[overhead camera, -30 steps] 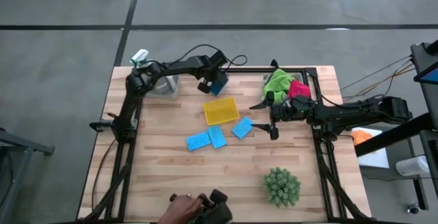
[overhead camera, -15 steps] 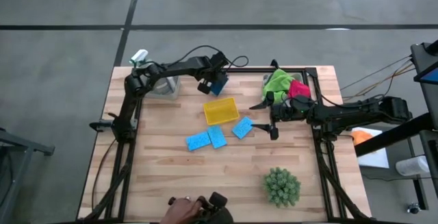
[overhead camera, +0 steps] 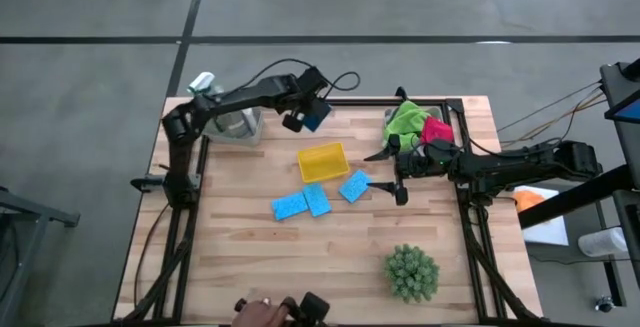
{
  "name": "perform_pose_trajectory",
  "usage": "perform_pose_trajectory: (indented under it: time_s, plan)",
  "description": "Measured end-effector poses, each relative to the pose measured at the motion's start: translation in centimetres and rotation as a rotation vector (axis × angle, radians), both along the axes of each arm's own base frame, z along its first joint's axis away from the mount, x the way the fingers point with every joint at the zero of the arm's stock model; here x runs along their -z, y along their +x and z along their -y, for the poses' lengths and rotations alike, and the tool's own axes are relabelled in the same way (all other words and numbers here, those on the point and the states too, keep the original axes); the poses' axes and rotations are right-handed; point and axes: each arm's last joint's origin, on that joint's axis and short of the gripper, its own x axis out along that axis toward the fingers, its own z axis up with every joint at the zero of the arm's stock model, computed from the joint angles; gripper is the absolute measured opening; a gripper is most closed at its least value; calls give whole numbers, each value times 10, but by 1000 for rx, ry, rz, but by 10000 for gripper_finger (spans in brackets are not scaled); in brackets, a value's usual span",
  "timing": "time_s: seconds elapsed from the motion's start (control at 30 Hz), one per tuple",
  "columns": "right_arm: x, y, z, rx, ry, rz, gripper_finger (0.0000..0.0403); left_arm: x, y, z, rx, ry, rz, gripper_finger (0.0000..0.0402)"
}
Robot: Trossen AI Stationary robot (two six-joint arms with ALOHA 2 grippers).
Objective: Pick & Place Kitchen Items
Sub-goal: Put the blue sponge into the yellow bin
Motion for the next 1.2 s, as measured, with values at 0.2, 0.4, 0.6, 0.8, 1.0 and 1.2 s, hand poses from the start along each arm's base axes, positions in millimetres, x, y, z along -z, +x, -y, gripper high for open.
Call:
perform_pose_trajectory:
  time_s: [0.2,0.4,0.6,0.8,1.0,1.2]
  plan:
    - [0,0,0,-5,-6,1,325,-28,-4,36,50,-16,6,0]
    - [-1,0,0,-6,-12,6,325,-33,8,82,149,-36,1,0]
    - [-1,0,0,-6,-14,9,325,-19,15,114,243,-50,-41,0]
    - [-1,0,-1,-25,-14,10,325,7,13,119,288,-44,-84,0]
    - [-1,0,-1,-26,-14,11,325,31,12,118,347,18,-93,0]
    - [-1,0,-1,-25,-14,11,325,42,8,120,362,-22,-104,0]
